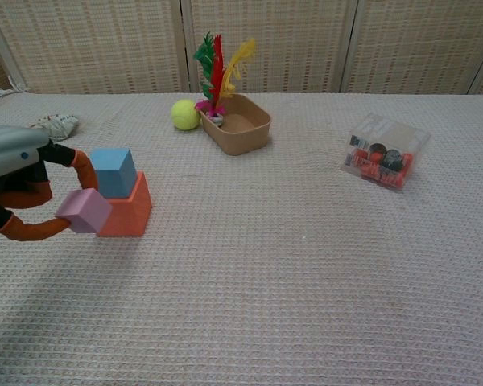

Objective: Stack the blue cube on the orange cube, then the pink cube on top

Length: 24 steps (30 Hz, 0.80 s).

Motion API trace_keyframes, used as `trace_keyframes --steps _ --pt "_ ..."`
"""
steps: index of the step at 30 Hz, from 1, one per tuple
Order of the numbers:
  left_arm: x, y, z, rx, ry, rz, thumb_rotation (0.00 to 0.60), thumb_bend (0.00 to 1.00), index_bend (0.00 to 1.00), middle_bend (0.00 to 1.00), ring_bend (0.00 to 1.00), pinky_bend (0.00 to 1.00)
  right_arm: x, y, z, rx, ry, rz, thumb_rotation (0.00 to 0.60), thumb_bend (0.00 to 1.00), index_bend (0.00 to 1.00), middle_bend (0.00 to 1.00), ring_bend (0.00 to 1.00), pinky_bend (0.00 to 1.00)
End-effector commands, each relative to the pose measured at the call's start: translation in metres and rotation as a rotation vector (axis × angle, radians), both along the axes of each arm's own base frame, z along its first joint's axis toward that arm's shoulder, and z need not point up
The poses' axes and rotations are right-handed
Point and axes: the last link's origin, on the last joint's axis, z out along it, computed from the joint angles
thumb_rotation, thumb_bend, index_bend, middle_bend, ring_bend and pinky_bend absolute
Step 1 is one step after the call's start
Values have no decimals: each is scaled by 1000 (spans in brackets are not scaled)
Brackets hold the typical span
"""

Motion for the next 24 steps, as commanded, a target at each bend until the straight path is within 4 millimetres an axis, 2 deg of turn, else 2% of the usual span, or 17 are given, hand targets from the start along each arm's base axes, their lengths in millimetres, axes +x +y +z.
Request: trace_keyframes --steps 1,13,20,24 --pt "10 14 22 17 50 38 600 367 556 1000 1000 1000 0 0 -1 6 2 1 600 76 0 0 0 0" --pt "35 40 41 50 53 70 600 366 558 1000 1000 1000 -1 -2 -2 5 7 -9 600 77 0 0 0 0" --pt "42 49 41 52 44 70 600 365 564 1000 1000 1000 -2 -3 -2 4 8 -12 600 76 0 0 0 0" --pt "41 72 33 112 94 67 600 366 582 1000 1000 1000 -2 -3 -1 -1 8 -16 600 76 0 0 0 0"
